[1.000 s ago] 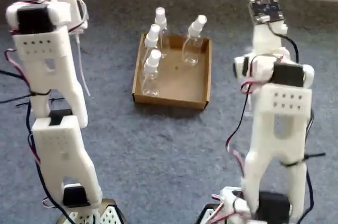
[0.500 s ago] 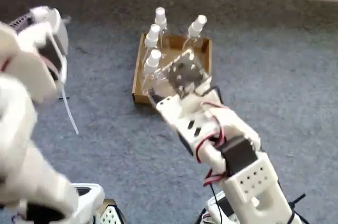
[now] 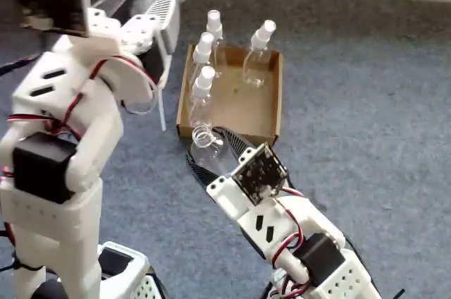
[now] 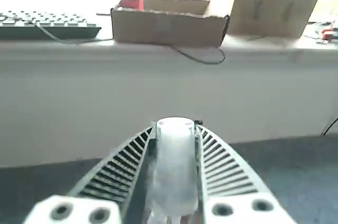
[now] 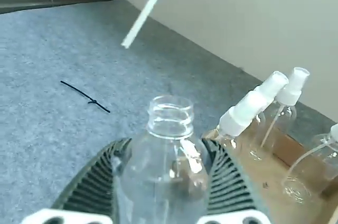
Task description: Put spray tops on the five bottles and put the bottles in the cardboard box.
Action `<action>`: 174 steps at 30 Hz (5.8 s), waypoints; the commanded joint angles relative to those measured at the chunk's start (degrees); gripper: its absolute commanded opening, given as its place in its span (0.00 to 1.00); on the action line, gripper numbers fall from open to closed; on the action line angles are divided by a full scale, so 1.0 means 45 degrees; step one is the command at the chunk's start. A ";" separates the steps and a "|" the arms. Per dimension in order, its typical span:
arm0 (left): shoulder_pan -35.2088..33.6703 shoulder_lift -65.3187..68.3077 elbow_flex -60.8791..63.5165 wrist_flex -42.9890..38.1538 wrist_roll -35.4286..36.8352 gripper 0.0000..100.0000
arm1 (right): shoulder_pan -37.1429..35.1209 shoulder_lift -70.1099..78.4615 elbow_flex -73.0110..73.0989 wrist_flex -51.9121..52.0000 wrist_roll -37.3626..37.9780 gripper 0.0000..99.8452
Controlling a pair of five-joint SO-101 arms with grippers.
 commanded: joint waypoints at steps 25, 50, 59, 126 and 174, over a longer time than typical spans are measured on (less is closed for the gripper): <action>0.2393 -0.0283 0.1748 -0.3048 -0.0078 0.00 | -0.0029 -0.0791 0.0283 -0.0381 -0.0137 0.00; 0.3624 -0.0557 0.3057 -0.1172 0.0020 0.00 | 0.0244 -0.0791 0.0283 -0.0381 -0.0332 0.00; 0.3976 -0.2491 0.6222 -0.0821 -0.0078 0.00 | 0.2100 -0.0889 0.0322 -0.1280 -0.2676 0.00; 0.3585 -0.1553 0.6203 -0.0391 -0.3868 0.15 | 0.2120 -0.0889 0.0381 -0.1299 -0.2657 0.00; 0.1026 -0.8821 1.4564 -0.0547 -0.4571 0.23 | 0.4366 0.7785 -0.6906 -0.2589 -0.1993 0.00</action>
